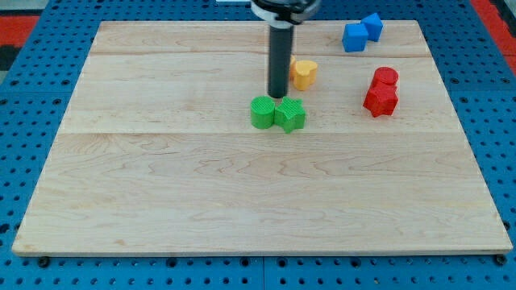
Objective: Move the yellow heart top left to the red circle
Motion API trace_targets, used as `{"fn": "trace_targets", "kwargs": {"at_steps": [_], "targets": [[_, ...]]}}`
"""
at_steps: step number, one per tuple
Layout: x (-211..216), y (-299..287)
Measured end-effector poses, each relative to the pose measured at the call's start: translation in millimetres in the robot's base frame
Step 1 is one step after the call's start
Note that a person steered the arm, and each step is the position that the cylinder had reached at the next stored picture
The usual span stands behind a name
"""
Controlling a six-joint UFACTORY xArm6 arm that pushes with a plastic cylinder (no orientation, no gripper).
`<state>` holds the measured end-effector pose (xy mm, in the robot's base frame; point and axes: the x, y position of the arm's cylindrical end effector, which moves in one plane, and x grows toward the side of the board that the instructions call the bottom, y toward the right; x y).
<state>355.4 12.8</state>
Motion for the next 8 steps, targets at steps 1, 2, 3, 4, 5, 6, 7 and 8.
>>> {"fn": "trace_targets", "kwargs": {"at_steps": [1, 2, 3, 4, 5, 6, 7, 8], "targets": [[-32, -5], [-44, 28], [-44, 66], [-44, 72], [-47, 13], [-42, -27], [-20, -32], [-11, -13]]}}
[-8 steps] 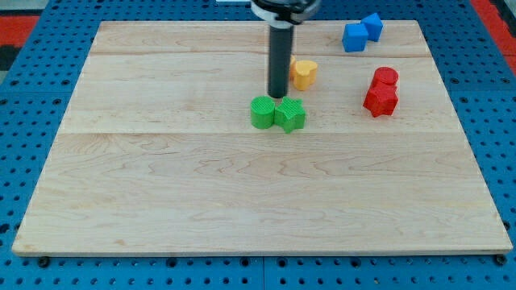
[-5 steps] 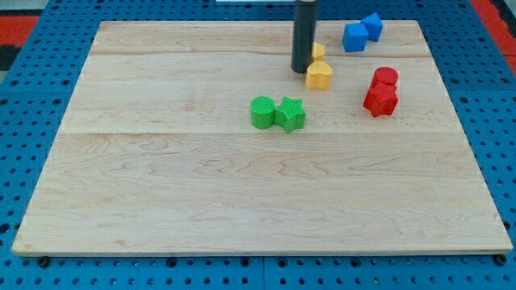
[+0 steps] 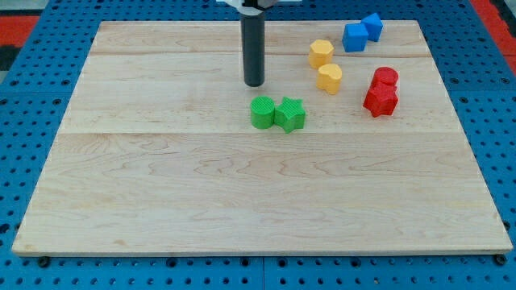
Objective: Move the yellow heart top left to the red circle
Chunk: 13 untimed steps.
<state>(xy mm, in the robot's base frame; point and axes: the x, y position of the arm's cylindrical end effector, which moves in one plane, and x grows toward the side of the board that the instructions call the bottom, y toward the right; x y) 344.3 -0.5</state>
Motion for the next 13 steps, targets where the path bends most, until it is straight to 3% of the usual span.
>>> {"fn": "trace_targets", "kwargs": {"at_steps": [3, 5, 7, 9, 12, 13], "targets": [[-2, 89], [13, 65], [-21, 113], [-29, 63], [-30, 136], [-30, 119]]}}
